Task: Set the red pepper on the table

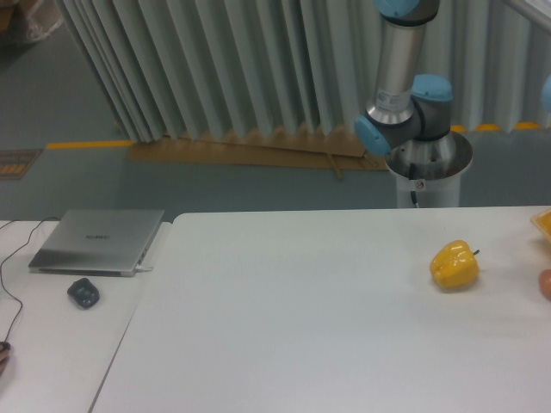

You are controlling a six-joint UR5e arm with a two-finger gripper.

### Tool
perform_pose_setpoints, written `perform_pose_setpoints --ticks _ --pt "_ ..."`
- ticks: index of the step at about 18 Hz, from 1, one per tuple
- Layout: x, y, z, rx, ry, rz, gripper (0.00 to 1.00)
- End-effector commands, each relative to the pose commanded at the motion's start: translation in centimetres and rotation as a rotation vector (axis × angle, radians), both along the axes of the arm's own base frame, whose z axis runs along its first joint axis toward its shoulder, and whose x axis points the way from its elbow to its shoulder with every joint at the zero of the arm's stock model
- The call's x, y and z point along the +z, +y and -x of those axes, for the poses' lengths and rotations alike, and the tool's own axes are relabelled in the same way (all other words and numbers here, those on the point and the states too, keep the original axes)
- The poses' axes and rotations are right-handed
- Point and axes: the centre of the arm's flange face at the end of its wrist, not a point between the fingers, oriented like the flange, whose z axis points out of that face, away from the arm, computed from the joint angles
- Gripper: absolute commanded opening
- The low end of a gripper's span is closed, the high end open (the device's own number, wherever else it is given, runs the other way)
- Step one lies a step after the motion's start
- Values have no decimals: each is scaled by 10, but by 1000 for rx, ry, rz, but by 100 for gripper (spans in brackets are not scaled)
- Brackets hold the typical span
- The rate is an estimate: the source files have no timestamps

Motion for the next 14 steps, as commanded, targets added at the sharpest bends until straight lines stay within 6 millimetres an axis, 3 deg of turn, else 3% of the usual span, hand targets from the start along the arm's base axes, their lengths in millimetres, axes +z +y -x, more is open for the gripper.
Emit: perform_pose_setpoints --ticks 3,8,14 --pt "3 -6 5 -166 -17 3 100" --pt "0 -26 18 -129 -26 -33 100" --pt "-17 -24 22 -110 -49 -35 100"
